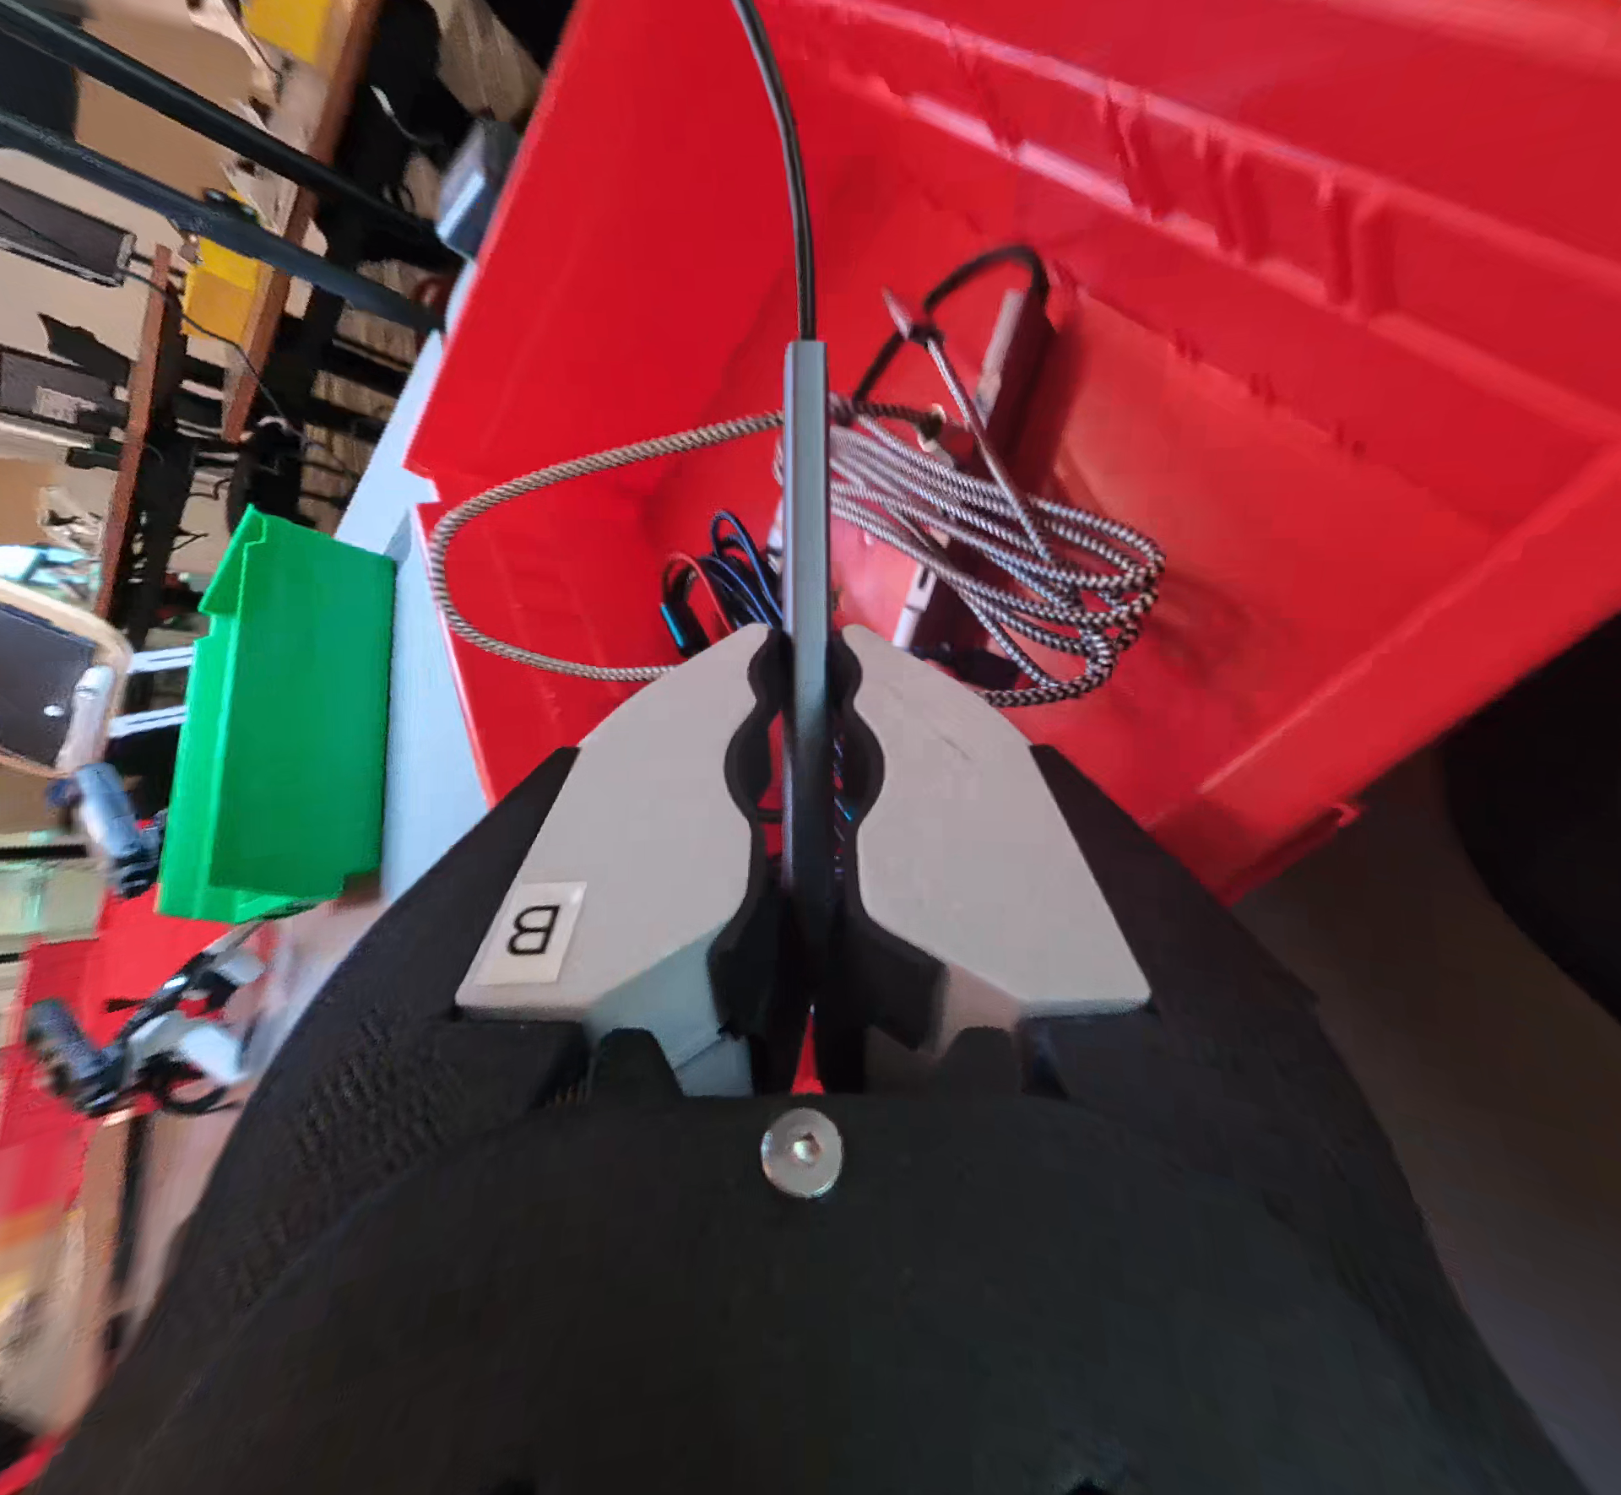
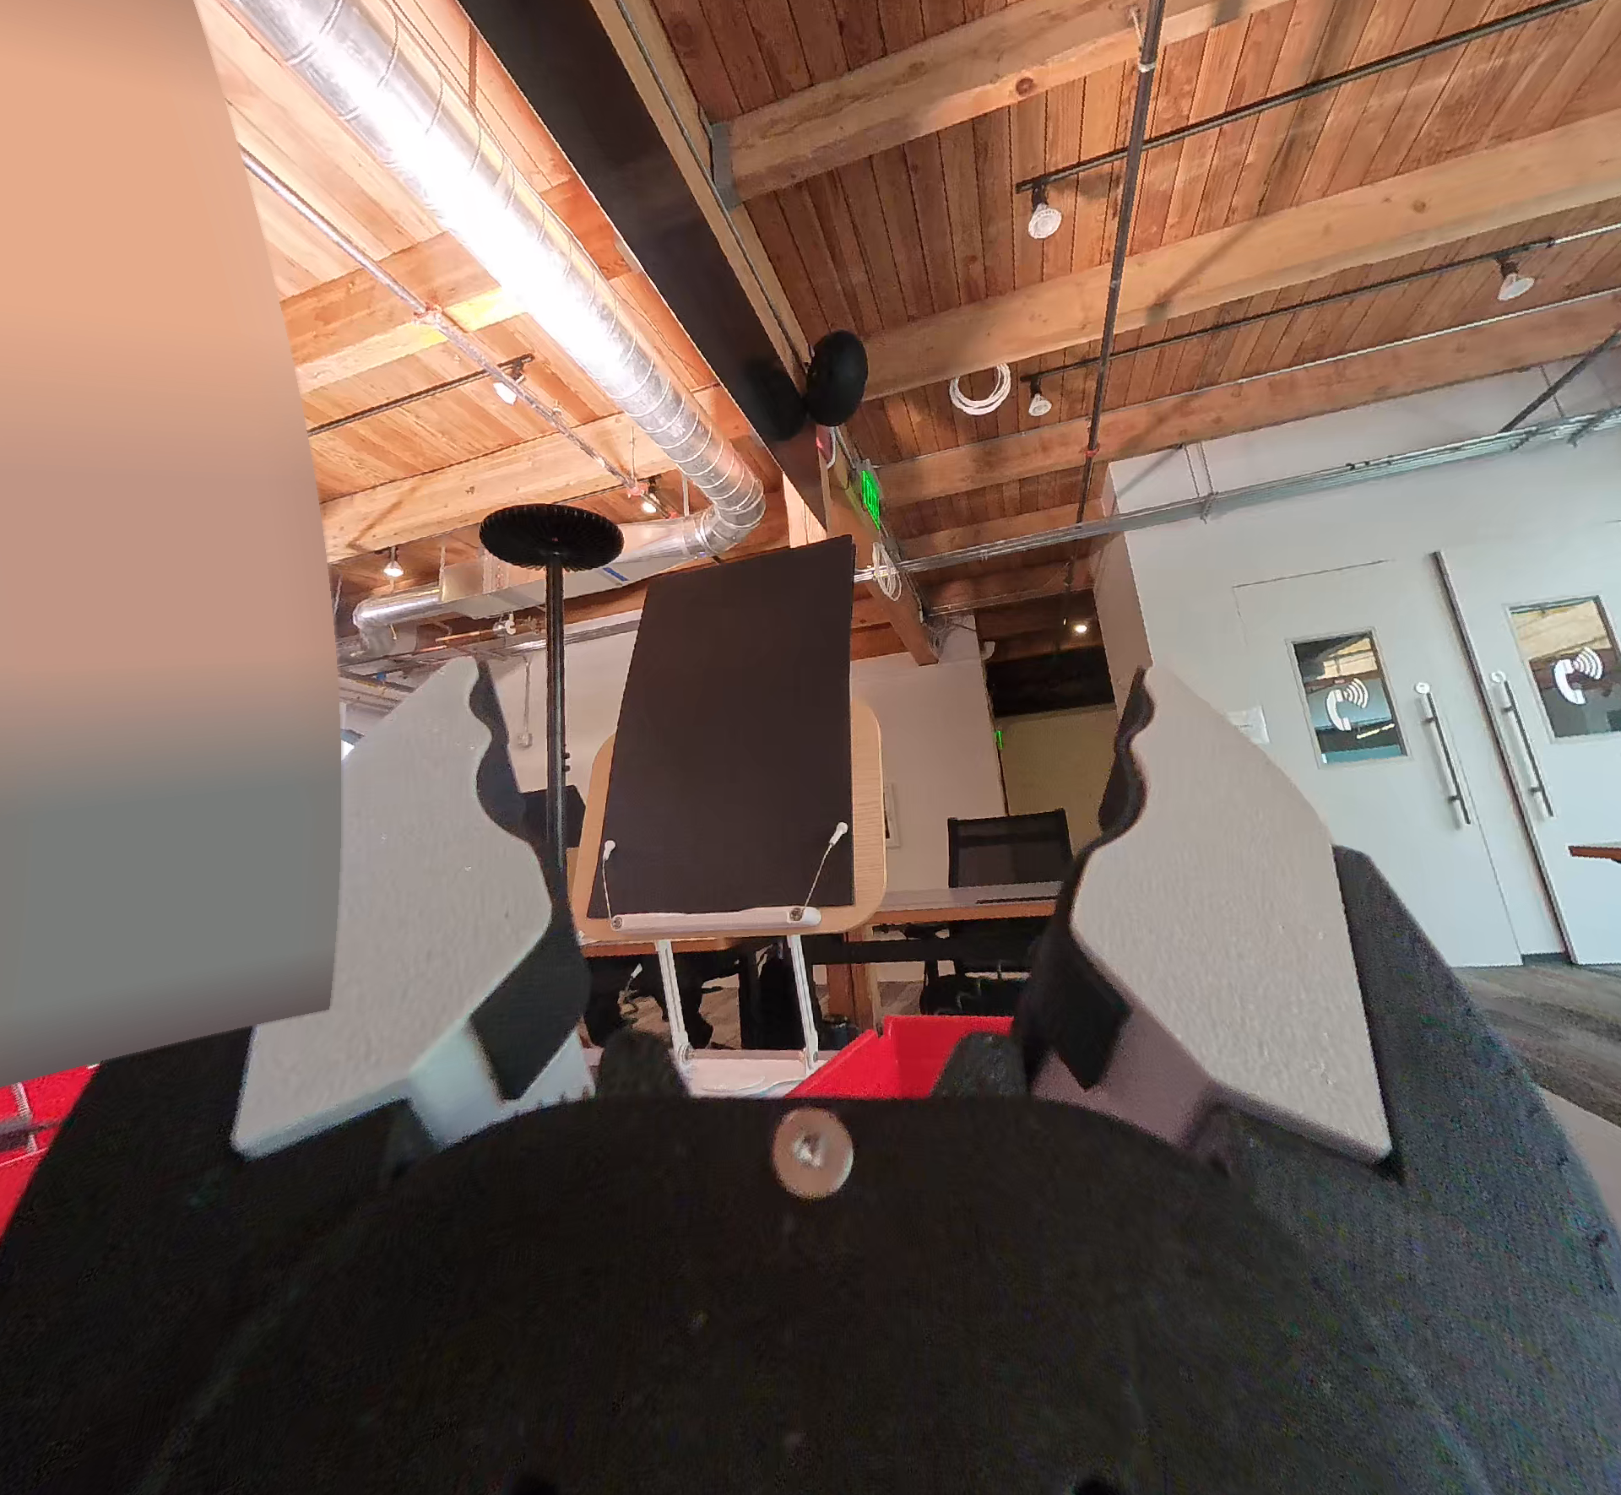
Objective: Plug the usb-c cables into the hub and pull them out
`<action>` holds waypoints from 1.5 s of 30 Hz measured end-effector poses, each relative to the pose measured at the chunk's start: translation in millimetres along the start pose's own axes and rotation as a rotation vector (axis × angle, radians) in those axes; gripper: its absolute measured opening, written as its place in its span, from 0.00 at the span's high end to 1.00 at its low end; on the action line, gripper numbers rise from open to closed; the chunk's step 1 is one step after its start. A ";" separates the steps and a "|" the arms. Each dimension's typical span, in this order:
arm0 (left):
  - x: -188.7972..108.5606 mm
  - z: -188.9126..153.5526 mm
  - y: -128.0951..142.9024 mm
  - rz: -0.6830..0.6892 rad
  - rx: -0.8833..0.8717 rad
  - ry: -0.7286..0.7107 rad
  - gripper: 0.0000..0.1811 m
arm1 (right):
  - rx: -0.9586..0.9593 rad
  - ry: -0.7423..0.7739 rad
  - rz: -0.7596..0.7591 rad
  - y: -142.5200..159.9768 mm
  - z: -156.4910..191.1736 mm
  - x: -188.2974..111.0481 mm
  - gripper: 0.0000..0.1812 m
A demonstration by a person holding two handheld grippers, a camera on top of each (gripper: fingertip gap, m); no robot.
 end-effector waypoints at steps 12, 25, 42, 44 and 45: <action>-62.7 66.3 -15.8 -0.739 -0.745 0.252 0.96 | -0.041 0.021 0.048 9.0 1.4 3.9 0.33; -107.4 110.8 -69.7 -0.915 -0.499 0.073 0.96 | -0.028 0.050 0.031 5.4 -4.4 2.2 0.35; -174.6 99.8 -134.3 -1.303 -0.522 0.120 0.96 | 0.003 -0.027 0.102 20.3 8.4 2.1 0.45; -178.1 70.7 -148.3 -1.376 -0.550 0.298 0.96 | 0.044 -0.096 0.135 27.3 22.9 3.0 0.50; -179.2 54.4 -155.2 -1.405 -0.558 0.381 0.96 | 0.075 -0.139 0.154 30.8 32.7 3.8 0.52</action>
Point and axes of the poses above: each gripper's, where its closed fingertips meet, x out along the fingers, y out of its underside, z = x × y across the jaws, the point moved 1 cm from there along -x, back along the fingers, and after that the axes turned 1 degree about y, right-handed, at the moved point
